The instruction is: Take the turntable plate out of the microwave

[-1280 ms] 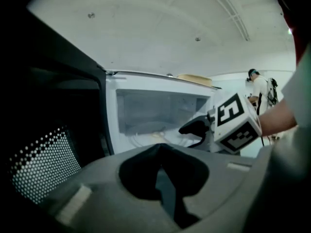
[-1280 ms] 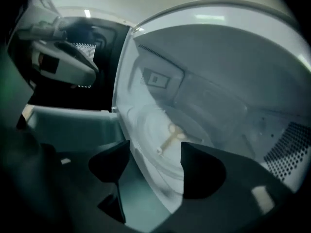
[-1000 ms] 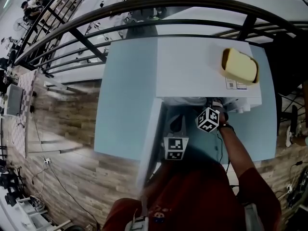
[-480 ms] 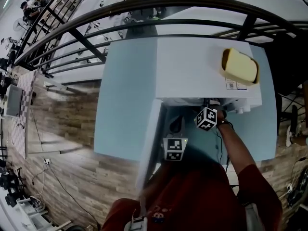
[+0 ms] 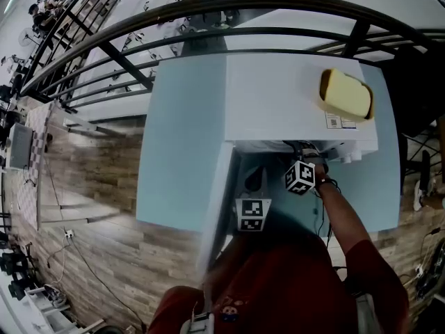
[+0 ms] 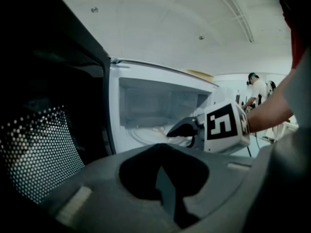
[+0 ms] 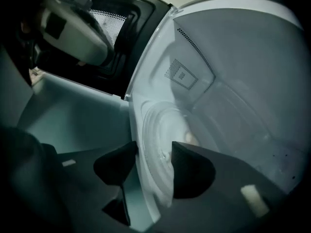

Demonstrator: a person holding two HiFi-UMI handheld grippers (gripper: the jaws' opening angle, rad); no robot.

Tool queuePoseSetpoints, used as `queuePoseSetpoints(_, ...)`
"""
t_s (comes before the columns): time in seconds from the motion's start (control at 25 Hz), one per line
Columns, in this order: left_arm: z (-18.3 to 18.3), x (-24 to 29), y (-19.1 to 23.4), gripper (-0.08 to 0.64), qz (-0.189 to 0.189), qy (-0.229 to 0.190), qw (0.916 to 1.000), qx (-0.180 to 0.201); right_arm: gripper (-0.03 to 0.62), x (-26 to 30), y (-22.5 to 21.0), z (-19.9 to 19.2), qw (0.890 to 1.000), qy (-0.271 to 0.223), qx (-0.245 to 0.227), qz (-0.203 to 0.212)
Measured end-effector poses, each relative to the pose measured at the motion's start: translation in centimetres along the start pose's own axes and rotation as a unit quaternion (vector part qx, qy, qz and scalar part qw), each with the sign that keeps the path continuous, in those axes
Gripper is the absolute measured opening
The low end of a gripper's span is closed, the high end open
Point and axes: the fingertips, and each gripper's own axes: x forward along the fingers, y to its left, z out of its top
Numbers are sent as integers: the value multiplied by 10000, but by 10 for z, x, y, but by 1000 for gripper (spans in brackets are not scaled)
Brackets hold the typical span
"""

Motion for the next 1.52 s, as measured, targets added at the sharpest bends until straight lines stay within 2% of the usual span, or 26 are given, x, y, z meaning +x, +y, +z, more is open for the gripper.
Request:
queuePoseSetpoints(0.4, 1, -3, -1, -3, -1, -22, 10000, -18, 162, -9, 4, 4, 9983, 156, -132, 540)
queuePoseSetpoints(0.56, 2, -3, -2, -3, -2, -42, 10000, -40, 71, -17, 6, 7, 9967, 190, -155, 777)
queuePoseSetpoints(0.6, 2, -3, -2, -3, -3, -37, 10000, -46, 38, -18, 6, 7, 9968, 221, -179, 750)
queuePoseSetpoints(0.64, 1, -2, -2, -3, -7, -32, 10000, -49, 31, -18, 5, 6, 9969, 269, -216, 707)
queuePoseSetpoints(0.8, 0, -3, -6, -3, -51, -38, 10000, -42, 25, -18, 7, 6, 9963, 442, -621, 400)
queuePoseSetpoints(0.92, 0, -2, -8, -3, -72, -59, 9999, -40, 21, -20, 7, 5, 9962, 479, -712, 140)
queuePoseSetpoints(1.28, 0, -5, 0, -3, 10, -55, 9999, -113, 15, -36, 4, 13, 9975, 390, -581, -124)
queuePoseSetpoints(1.36, -1, -4, 1, -2, 25, -52, 9998, -177, -6, -44, 4, 17, 9983, 270, -493, -145)
queuePoseSetpoints(1.52, -4, -1, 2, -3, 15, -21, 9998, -219, -5, -53, 10, 5, 9991, 283, -243, -207)
